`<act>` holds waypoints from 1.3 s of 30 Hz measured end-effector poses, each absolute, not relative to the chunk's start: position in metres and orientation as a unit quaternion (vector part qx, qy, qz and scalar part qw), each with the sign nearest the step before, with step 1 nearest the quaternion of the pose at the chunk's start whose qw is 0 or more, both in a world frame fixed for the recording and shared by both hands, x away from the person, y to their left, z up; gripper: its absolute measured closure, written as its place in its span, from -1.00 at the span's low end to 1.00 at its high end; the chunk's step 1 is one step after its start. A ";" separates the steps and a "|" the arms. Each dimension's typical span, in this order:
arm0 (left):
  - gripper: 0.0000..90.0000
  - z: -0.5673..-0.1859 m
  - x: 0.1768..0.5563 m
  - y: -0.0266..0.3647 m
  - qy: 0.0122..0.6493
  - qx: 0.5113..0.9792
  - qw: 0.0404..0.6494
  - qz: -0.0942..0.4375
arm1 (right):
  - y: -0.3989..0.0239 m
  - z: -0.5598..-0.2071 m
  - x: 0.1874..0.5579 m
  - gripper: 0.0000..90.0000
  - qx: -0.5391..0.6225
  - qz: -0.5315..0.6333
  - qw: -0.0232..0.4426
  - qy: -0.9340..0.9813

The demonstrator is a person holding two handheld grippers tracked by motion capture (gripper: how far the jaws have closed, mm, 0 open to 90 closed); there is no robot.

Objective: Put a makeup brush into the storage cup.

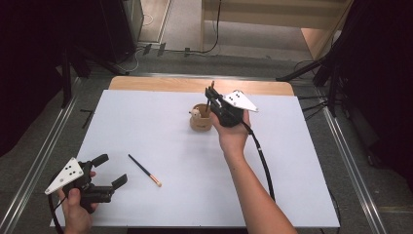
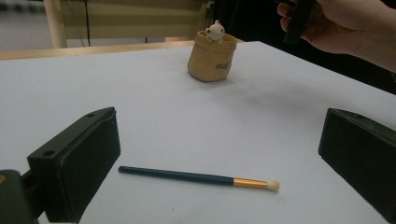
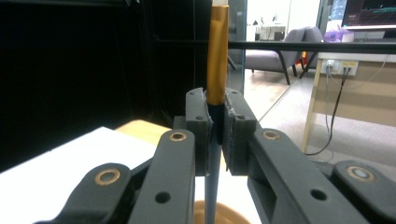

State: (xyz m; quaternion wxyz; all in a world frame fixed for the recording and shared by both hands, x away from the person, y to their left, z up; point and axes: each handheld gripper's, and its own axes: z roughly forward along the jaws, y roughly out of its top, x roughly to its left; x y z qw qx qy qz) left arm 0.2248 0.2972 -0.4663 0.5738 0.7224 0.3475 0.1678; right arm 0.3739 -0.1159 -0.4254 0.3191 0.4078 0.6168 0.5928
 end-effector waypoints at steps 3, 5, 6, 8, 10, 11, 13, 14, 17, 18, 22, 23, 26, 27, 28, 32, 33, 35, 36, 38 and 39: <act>-1.00 -0.466 0.225 0.297 0.346 0.723 0.574 0.168 | -0.114 -0.431 0.376 0.86 0.410 0.586 0.313 0.625; -1.00 -0.466 0.225 0.297 0.347 0.723 0.574 0.168 | -0.112 -0.435 0.378 0.86 0.409 0.579 0.313 0.632; -1.00 -0.466 0.225 0.297 0.347 0.723 0.574 0.168 | -0.111 -0.436 0.379 0.86 0.408 0.577 0.313 0.634; -1.00 -0.466 0.225 0.297 0.347 0.723 0.573 0.168 | -0.110 -0.440 0.380 0.86 0.412 0.572 0.309 0.638; -1.00 -0.466 0.225 0.297 0.348 0.722 0.574 0.167 | -0.109 -0.442 0.380 0.86 0.410 0.566 0.311 0.644; -1.00 -0.466 0.225 0.298 0.348 0.722 0.575 0.167 | -0.108 -0.444 0.381 0.86 0.411 0.564 0.310 0.646; -1.00 -0.466 0.225 0.298 0.348 0.720 0.576 0.166 | -0.106 -0.447 0.381 0.86 0.412 0.561 0.305 0.650; -1.00 -0.466 0.225 0.298 0.348 0.720 0.576 0.166 | -0.105 -0.448 0.381 0.86 0.413 0.558 0.304 0.653; -1.00 -0.466 0.225 0.298 0.348 0.722 0.574 0.167 | -0.104 -0.452 0.383 0.86 0.418 0.554 0.298 0.656; -1.00 -0.466 0.225 0.298 0.348 0.722 0.575 0.167 | -0.104 -0.453 0.384 0.86 0.422 0.551 0.296 0.656; -1.00 -0.466 0.225 0.298 0.348 0.720 0.576 0.167 | -0.104 -0.459 0.386 0.86 0.434 0.548 0.291 0.653; -1.00 -0.466 0.225 0.298 0.348 0.721 0.576 0.167 | -0.104 -0.461 0.386 0.86 0.437 0.546 0.289 0.653; -1.00 -0.466 0.225 0.298 0.348 0.721 0.576 0.166 | -0.106 -0.467 0.387 0.86 0.446 0.538 0.287 0.656; -1.00 -0.466 0.225 0.298 0.348 0.720 0.577 0.166 | -0.107 -0.469 0.388 0.86 0.447 0.536 0.286 0.656; -1.00 -0.466 0.225 0.298 0.348 0.721 0.576 0.166 | -0.108 -0.471 0.388 0.86 0.449 0.534 0.286 0.657; -1.00 -0.467 0.226 0.297 0.348 0.722 0.574 0.166 | -0.108 -0.475 0.388 0.80 0.452 0.527 0.276 0.664; -1.00 -0.467 0.226 0.297 0.349 0.723 0.573 0.166 | -0.108 -0.476 0.389 0.71 0.452 0.527 0.275 0.665; -1.00 -0.467 0.226 0.297 0.348 0.722 0.575 0.166 | -0.110 -0.475 0.389 0.50 0.454 0.526 0.272 0.666; -1.00 -0.466 0.226 0.297 0.349 0.722 0.574 0.166 | -0.111 -0.474 0.388 0.43 0.456 0.525 0.270 0.666; -1.00 -0.466 0.226 0.298 0.349 0.720 0.576 0.166 | -0.115 -0.470 0.386 0.20 0.463 0.522 0.263 0.667; -1.00 -0.467 0.226 0.298 0.351 0.719 0.577 0.165 | -0.116 -0.469 0.385 0.10 0.469 0.515 0.264 0.667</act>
